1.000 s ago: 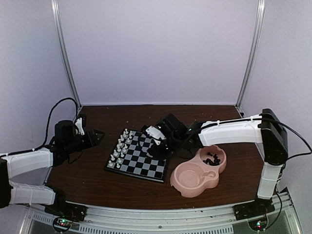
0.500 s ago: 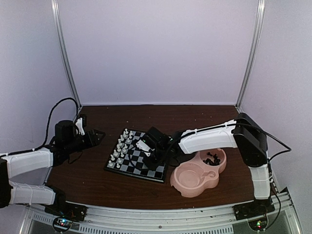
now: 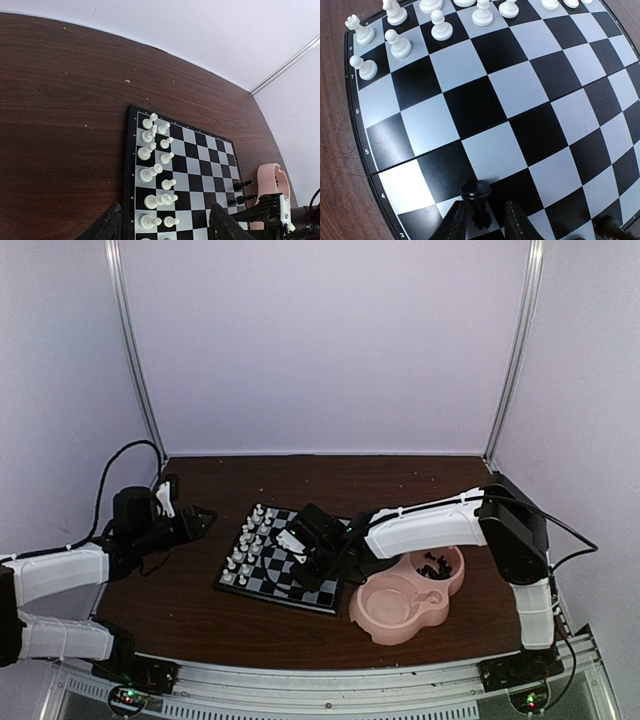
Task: Set up the chess pieces on the board
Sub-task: Place the rook on the chessboard.
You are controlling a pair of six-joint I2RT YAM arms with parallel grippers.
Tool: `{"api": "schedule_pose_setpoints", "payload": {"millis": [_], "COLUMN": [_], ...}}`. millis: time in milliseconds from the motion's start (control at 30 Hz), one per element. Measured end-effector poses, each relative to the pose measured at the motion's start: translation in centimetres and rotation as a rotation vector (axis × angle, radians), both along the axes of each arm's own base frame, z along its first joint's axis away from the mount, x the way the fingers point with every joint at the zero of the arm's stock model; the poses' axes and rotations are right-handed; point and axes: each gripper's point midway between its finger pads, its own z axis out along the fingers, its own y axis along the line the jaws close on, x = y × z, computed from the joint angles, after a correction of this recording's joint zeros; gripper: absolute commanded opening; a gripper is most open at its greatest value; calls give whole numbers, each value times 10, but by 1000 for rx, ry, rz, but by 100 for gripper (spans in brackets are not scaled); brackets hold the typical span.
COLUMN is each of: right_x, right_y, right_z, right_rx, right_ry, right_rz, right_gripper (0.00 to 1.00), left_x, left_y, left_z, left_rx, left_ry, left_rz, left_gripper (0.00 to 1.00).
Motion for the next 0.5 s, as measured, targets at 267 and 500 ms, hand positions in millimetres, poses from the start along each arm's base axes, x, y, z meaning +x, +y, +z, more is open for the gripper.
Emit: {"api": "schedule_pose_setpoints", "payload": {"millis": [267, 500], "right_x": [2, 2], "right_y": [1, 1], "right_z": [1, 1], "right_rx": [6, 8], "right_ry": [-10, -11], "right_rz": [-7, -8], "right_gripper": [24, 26], "left_x": [-1, -1], "left_y": [-4, -9], "left_z": [4, 9], "left_rx": [-3, -5], "left_ry": [-12, -21], "left_rz": [-13, -25], "left_gripper": [60, 60]}}
